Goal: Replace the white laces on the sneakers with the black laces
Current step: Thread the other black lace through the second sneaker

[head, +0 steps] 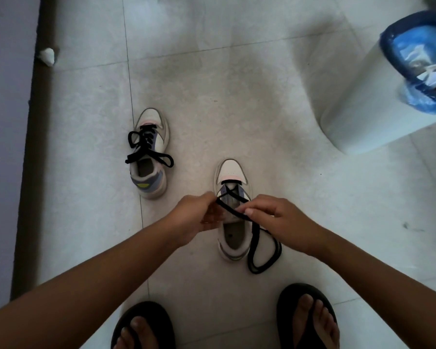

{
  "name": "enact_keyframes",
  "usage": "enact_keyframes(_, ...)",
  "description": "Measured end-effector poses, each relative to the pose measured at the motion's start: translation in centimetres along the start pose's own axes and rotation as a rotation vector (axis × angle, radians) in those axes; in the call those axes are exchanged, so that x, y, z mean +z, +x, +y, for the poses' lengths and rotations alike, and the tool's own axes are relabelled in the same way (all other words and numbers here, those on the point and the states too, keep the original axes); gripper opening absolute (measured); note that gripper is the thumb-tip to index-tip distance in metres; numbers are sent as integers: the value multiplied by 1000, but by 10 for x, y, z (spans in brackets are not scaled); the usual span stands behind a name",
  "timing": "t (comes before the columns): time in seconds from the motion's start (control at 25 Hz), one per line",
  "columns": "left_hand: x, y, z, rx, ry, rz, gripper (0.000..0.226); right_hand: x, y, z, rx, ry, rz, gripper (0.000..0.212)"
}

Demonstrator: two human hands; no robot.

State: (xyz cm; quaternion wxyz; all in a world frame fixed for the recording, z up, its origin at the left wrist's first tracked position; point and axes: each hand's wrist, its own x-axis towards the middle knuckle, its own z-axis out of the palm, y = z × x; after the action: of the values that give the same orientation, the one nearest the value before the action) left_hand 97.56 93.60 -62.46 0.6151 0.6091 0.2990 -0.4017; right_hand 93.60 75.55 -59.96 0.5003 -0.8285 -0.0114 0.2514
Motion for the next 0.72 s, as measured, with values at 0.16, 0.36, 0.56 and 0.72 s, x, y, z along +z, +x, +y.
enact_keyframes(0.16, -11, 6, 7, -28, -350, -96, 34, -18, 1, 9, 83, 418, 206, 21)
enact_keyframes(0.36, -25, 9, 20, -57, -208, -127, 32, -71, 0, 37, 543, 235, -188, 24)
enact_keyframes(0.56, -58, -17, 60, 32, 209, -220, 28, -120, -13, 26, 450, 430, -137, 27)
enact_keyframes(0.72, -66, -54, 111, 241, 196, -203, 28, -157, -24, -13, 221, 647, 52, 24)
